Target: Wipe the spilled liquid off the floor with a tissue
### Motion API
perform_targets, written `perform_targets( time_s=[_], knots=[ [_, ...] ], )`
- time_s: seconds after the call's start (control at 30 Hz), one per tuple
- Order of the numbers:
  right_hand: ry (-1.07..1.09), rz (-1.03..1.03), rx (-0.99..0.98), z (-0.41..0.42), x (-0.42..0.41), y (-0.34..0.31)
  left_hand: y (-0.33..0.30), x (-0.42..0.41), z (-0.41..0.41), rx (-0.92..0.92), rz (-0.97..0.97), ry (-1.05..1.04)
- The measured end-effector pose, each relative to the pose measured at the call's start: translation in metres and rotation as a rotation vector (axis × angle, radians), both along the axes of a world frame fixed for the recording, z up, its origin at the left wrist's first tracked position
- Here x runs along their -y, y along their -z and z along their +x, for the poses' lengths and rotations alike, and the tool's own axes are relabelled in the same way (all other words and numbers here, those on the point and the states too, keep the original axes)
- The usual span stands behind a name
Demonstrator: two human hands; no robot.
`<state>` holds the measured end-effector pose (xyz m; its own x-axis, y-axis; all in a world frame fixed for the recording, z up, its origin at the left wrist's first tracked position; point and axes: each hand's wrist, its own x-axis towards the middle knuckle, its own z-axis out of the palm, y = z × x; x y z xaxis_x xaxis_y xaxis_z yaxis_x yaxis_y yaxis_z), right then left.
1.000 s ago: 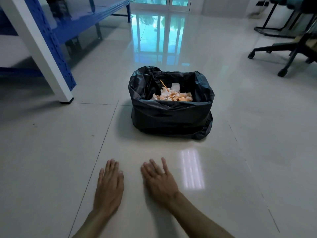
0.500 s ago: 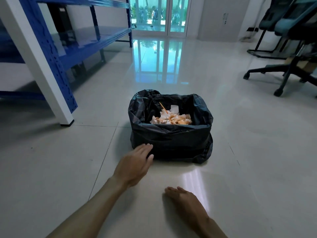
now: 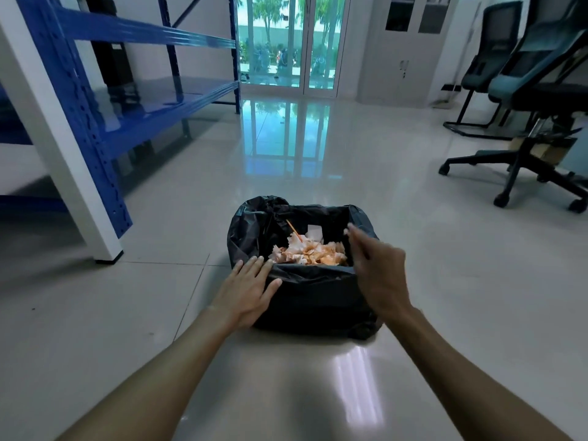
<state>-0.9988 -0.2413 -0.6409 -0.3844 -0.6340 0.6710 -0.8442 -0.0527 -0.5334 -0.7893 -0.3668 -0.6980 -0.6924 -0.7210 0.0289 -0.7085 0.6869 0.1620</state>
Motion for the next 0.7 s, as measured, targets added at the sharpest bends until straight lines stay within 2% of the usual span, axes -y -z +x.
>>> perform_targets(
  time_s=[0.13, 0.23, 0.3, 0.4, 0.47, 0.53, 0.7],
  knots=[
    [0.129, -0.199, -0.044, -0.008, 0.039, -0.046, 0.005, 0.003, -0.003, -0.021, -0.017, -0.006],
    [0.102, -0.222, -0.069, -0.002, 0.063, -0.056, 0.009, 0.004, -0.003, -0.049, -0.041, -0.01],
    [0.048, -0.092, -0.088, 0.007, 0.074, -0.049, 0.01, 0.004, -0.005, -0.079, -0.045, -0.019],
    [-0.017, 0.376, -0.119, 0.018, 0.085, -0.021, 0.009, 0.005, -0.005, -0.111, -0.034, -0.012],
    [0.021, 0.628, -0.133, 0.02, 0.086, -0.002, 0.006, 0.005, -0.003, -0.116, -0.022, -0.009],
    [0.036, 0.719, -0.133, 0.019, 0.082, 0.009, 0.004, 0.004, -0.003, -0.118, 0.001, 0.006],
    [0.033, 0.717, -0.061, 0.008, 0.073, 0.006, -0.006, 0.006, -0.002, -0.08, 0.058, 0.018]
  ],
)
